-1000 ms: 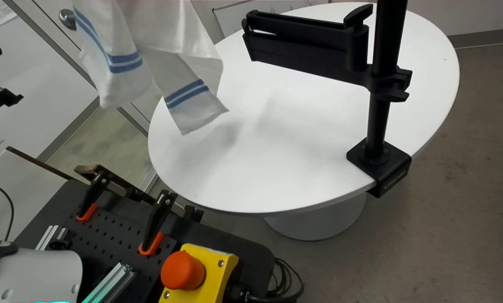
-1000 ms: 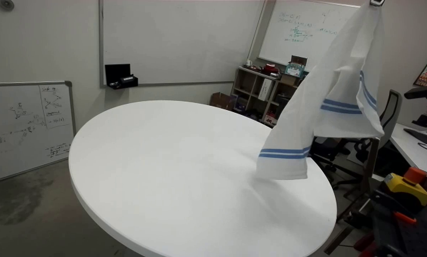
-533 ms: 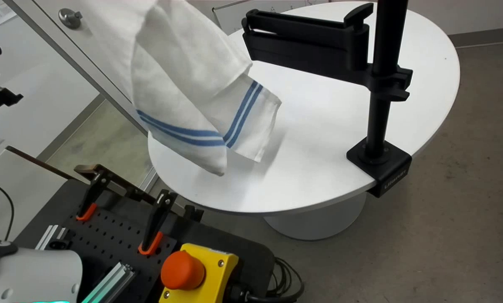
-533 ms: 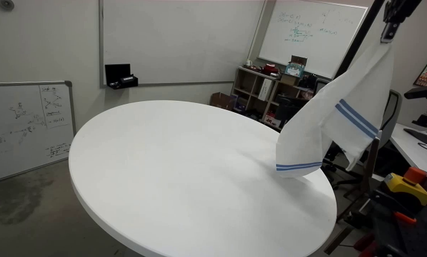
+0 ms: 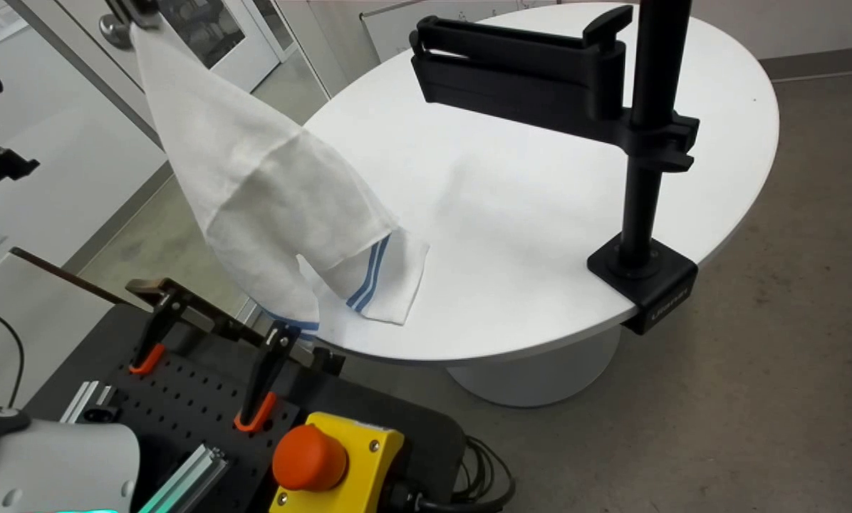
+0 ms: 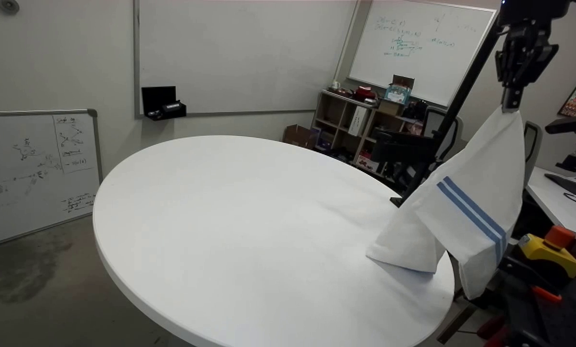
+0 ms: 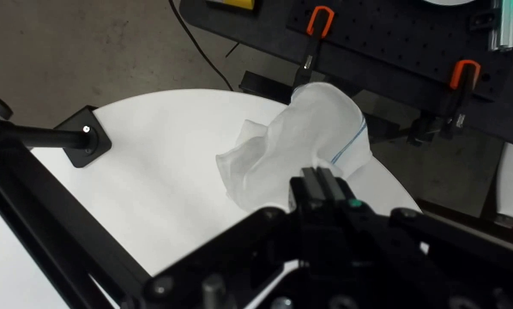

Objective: Put the white towel on the table

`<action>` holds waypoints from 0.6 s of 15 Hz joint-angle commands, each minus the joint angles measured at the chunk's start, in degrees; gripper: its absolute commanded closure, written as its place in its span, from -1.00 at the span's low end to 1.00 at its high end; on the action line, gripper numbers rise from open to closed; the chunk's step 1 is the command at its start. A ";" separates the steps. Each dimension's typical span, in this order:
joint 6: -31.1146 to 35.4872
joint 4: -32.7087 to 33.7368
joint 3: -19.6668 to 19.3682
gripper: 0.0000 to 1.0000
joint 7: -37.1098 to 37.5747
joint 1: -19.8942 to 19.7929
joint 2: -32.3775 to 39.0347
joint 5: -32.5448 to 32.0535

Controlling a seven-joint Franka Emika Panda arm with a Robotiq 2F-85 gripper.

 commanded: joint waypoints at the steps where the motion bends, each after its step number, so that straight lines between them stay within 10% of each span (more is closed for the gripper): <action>1: 4.57 -0.49 1.51 0.99 5.28 1.24 4.10 -0.18; 9: 26.41 -1.21 2.00 0.99 18.48 0.40 11.90 1.79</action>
